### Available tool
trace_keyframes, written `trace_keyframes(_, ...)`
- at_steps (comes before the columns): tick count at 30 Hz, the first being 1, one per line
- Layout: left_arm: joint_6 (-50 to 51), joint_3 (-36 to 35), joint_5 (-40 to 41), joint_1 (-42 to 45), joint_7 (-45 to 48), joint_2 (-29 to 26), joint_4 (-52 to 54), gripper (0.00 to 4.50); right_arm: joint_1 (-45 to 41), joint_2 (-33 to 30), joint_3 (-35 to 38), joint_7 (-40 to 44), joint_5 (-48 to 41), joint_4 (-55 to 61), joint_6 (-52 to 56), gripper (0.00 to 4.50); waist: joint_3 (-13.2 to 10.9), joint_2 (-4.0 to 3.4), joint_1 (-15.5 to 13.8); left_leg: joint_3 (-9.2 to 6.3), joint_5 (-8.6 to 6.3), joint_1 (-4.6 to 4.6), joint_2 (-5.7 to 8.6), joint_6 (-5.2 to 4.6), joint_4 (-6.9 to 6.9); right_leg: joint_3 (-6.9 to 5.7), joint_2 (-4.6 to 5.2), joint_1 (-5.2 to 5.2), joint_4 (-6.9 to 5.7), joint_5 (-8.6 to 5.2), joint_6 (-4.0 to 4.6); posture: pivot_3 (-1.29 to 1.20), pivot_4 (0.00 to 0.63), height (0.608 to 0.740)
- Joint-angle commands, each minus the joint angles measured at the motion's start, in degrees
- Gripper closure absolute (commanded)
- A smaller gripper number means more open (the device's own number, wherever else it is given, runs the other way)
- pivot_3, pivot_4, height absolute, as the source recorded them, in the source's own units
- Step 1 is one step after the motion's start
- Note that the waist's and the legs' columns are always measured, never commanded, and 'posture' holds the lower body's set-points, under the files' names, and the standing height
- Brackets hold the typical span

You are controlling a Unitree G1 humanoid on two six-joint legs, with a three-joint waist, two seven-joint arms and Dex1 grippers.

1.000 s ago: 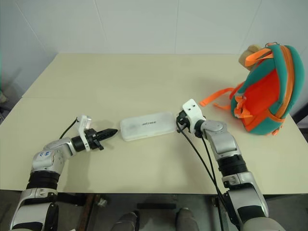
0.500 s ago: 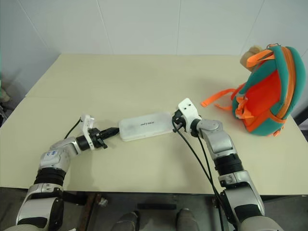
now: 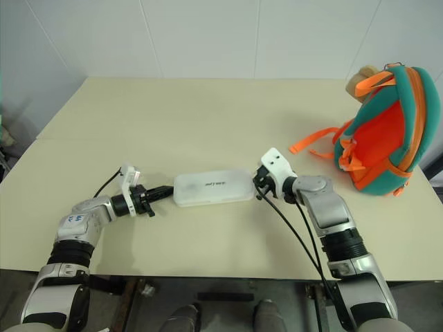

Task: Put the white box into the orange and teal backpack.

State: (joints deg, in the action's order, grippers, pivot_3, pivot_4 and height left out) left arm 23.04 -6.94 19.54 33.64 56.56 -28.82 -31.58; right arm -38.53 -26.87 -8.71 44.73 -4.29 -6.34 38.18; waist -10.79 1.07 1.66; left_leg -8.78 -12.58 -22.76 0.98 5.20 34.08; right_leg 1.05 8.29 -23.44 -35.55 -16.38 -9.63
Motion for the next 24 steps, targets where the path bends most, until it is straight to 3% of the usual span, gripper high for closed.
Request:
trace_keyframes(1, 1.89, 4.25, -1.01, -1.31, 3.39, -0.18, 4.09, 4.49, 1.12, -1.75, -1.24, 3.76, -2.59, 5.77, 2.43, 4.5, 0.0, 0.0, -0.04, 0.0, 0.0, 0.0, 0.0, 0.0, 0.0, 0.0, 0.0, 0.0, 0.0, 0.0, 0.0, 0.0, 0.15, 0.74)
trace_keyframes(11, 5.26, 8.88, -2.3, -3.06, 6.15, -2.52, 11.01, 4.49, 7.62, -10.5, -1.22, 9.71, -7.11, 18.04, 11.91, 4.5, 0.0, 0.0, -0.1, 0.02, -0.05, -0.02, 0.0, -0.04, -0.02, 0.0, 0.0, 0.04, 0.12, 0.0, 0.0, 0.0, 0.15, 0.74)
trace_keyframes(24, 9.74, 13.86, -2.69, -6.04, 8.43, -5.65, 20.3, 4.49, 11.47, -15.39, 1.43, 8.33, -9.95, 22.53, 15.2, 4.5, 0.0, 0.0, -0.28, 0.04, -0.1, -0.05, 0.0, -0.09, -0.01, -0.01, 0.01, 0.09, 0.27, 0.0, 0.0, 0.0, 0.15, 0.74)
